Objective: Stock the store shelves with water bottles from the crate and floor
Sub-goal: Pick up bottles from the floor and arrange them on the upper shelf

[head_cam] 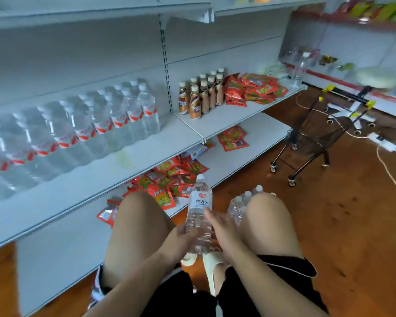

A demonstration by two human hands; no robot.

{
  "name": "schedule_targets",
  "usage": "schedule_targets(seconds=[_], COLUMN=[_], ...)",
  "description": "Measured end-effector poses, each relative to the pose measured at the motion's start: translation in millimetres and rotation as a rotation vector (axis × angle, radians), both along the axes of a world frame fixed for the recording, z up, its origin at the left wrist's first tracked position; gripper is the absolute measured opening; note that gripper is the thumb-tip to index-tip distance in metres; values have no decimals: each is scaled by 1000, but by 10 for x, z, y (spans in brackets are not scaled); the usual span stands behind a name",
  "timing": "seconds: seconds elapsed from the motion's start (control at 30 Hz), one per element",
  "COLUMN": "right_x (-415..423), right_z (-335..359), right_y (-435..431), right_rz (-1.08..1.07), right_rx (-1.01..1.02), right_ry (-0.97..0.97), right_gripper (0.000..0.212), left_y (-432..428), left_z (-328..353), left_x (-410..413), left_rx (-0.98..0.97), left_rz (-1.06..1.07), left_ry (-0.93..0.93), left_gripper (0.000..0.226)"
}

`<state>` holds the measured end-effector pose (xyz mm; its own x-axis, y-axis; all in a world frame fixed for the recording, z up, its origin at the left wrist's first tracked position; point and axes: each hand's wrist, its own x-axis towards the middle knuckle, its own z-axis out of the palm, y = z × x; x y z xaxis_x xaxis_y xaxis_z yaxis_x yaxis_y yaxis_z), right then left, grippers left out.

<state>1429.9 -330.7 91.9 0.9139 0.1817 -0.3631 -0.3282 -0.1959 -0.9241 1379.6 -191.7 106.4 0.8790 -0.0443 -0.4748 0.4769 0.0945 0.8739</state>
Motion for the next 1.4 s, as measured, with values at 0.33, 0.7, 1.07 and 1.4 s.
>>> schedule_targets(seconds=[0.33, 0.7, 1.07, 1.4], right_x=[-8, -381, 208, 714], right_z=[69, 454, 2247, 3642], right_y=[669, 1397, 2130, 2702], right_rz=[266, 632, 999, 900], right_rx=[79, 247, 344, 374], right_ry=[28, -5, -621, -979], right_gripper=[27, 15, 47, 47], left_y=[320, 859, 1749, 2349], left_z=[85, 281, 2022, 3386], left_x=[-366, -1155, -943, -445], left_rx=[71, 113, 546, 944], left_rz=[402, 801, 756, 614], left_ry=[39, -122, -533, -778], left_gripper=[20, 32, 46, 46])
